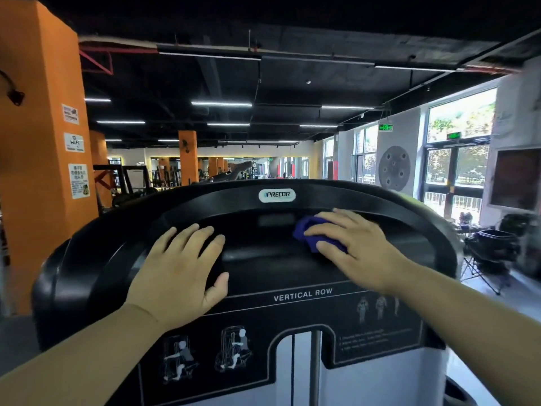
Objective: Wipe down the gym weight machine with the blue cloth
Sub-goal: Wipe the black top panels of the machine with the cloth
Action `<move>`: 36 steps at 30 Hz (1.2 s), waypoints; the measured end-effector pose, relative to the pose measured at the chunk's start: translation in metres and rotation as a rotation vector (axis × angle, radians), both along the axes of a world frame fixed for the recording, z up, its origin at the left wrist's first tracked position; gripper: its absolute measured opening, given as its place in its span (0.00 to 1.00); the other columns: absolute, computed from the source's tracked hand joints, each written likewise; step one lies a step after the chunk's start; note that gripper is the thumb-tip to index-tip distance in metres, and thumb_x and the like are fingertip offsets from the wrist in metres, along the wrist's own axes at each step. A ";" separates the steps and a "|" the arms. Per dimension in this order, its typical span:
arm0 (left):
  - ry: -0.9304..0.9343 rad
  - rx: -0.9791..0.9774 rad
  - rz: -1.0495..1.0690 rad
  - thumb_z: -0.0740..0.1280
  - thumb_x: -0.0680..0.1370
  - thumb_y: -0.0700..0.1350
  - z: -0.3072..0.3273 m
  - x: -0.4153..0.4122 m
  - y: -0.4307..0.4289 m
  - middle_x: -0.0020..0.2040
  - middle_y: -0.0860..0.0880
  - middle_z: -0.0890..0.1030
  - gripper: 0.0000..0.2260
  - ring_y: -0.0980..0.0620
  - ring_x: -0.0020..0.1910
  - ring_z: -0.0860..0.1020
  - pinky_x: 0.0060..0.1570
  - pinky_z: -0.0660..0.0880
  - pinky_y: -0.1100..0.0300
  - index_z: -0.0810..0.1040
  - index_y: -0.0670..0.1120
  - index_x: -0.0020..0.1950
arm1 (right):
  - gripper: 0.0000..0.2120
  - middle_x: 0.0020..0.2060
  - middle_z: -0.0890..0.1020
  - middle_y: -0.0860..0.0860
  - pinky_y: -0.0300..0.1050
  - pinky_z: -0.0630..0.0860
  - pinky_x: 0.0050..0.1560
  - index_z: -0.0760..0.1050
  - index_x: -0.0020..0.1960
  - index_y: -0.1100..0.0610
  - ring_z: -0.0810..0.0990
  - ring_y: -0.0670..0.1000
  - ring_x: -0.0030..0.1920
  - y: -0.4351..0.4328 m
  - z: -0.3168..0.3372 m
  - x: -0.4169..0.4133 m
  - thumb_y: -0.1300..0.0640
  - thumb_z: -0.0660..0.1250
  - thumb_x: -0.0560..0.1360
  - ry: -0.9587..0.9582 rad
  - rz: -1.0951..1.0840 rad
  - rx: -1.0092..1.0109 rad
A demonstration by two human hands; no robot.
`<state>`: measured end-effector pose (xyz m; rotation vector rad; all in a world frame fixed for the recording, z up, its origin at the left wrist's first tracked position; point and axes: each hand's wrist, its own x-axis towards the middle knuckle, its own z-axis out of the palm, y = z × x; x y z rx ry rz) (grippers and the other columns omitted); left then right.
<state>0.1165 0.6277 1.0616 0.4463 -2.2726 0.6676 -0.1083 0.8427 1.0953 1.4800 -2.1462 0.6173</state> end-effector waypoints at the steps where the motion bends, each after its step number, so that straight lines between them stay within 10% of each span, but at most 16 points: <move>1: 0.014 0.012 0.010 0.56 0.75 0.59 0.002 -0.002 0.003 0.58 0.40 0.80 0.27 0.38 0.58 0.79 0.59 0.74 0.38 0.80 0.41 0.60 | 0.17 0.72 0.66 0.38 0.51 0.55 0.71 0.69 0.67 0.36 0.56 0.49 0.74 0.007 0.002 -0.012 0.41 0.53 0.81 0.003 -0.188 -0.004; 4: 0.018 0.046 0.001 0.56 0.75 0.60 0.012 -0.024 0.021 0.54 0.43 0.81 0.26 0.39 0.53 0.80 0.56 0.75 0.38 0.80 0.43 0.57 | 0.19 0.71 0.68 0.48 0.54 0.61 0.65 0.70 0.68 0.42 0.60 0.59 0.70 0.000 0.019 -0.030 0.44 0.50 0.81 -0.175 -0.590 -0.043; 11: -0.039 0.062 -0.048 0.55 0.74 0.61 0.015 -0.058 0.038 0.57 0.46 0.81 0.26 0.43 0.57 0.80 0.56 0.77 0.40 0.80 0.46 0.59 | 0.21 0.70 0.71 0.43 0.53 0.62 0.71 0.75 0.63 0.42 0.64 0.54 0.71 0.005 -0.029 -0.017 0.44 0.53 0.75 0.111 -0.027 -0.160; 14: -0.045 0.046 -0.035 0.56 0.74 0.61 0.012 -0.059 0.037 0.58 0.45 0.81 0.27 0.42 0.58 0.80 0.57 0.76 0.39 0.80 0.44 0.59 | 0.18 0.64 0.78 0.48 0.53 0.67 0.67 0.80 0.58 0.47 0.72 0.58 0.64 0.038 -0.040 -0.065 0.49 0.57 0.74 0.221 -0.210 -0.308; 20: -0.060 0.047 -0.023 0.55 0.74 0.60 0.011 -0.059 0.039 0.58 0.43 0.81 0.28 0.41 0.59 0.80 0.58 0.76 0.38 0.80 0.43 0.60 | 0.21 0.71 0.70 0.45 0.50 0.64 0.69 0.77 0.62 0.42 0.63 0.57 0.70 -0.009 -0.002 -0.048 0.45 0.50 0.77 -0.111 -0.454 -0.271; 27: -0.071 0.014 -0.033 0.55 0.74 0.60 0.010 -0.057 0.039 0.60 0.42 0.81 0.29 0.42 0.60 0.80 0.58 0.76 0.40 0.80 0.41 0.62 | 0.19 0.74 0.69 0.48 0.57 0.62 0.71 0.74 0.66 0.42 0.64 0.57 0.74 0.017 -0.061 -0.038 0.45 0.56 0.78 0.214 -0.150 -0.301; 32: -0.074 -0.030 -0.073 0.55 0.76 0.60 0.020 -0.049 0.026 0.60 0.49 0.82 0.26 0.46 0.58 0.81 0.54 0.78 0.48 0.81 0.47 0.63 | 0.18 0.77 0.61 0.47 0.55 0.54 0.74 0.73 0.67 0.43 0.53 0.57 0.77 0.005 -0.021 -0.054 0.45 0.54 0.81 -0.248 -0.502 -0.399; 36: -0.084 -0.011 -0.055 0.55 0.76 0.59 0.017 -0.050 0.031 0.60 0.48 0.82 0.25 0.45 0.57 0.81 0.54 0.77 0.47 0.81 0.46 0.62 | 0.20 0.78 0.57 0.44 0.51 0.48 0.76 0.68 0.70 0.40 0.47 0.53 0.78 -0.033 -0.052 0.016 0.42 0.50 0.80 -0.057 -0.211 -0.372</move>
